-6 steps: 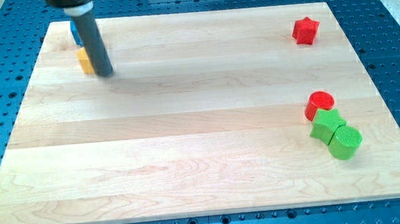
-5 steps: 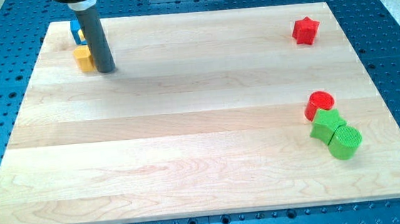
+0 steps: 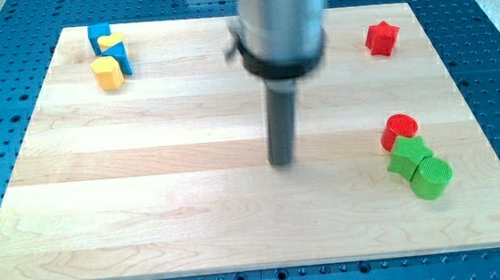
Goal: Adjust the green circle below the green star
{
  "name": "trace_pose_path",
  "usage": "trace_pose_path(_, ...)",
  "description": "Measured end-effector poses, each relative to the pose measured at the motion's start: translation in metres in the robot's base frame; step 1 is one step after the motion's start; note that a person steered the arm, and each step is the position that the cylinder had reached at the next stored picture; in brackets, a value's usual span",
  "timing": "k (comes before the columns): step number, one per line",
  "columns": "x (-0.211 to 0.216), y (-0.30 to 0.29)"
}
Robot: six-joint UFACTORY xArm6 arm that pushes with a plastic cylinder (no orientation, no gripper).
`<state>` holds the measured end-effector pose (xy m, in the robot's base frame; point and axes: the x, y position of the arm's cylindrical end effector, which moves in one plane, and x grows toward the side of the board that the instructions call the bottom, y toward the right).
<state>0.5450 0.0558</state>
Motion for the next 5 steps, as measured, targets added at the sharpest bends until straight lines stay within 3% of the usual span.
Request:
trace_pose_path(1,0.069,0.077)
trace_pose_path(2,0.072,0.132)
trace_pose_path(3,0.053,0.170)
trace_pose_path(5,0.015,0.168)
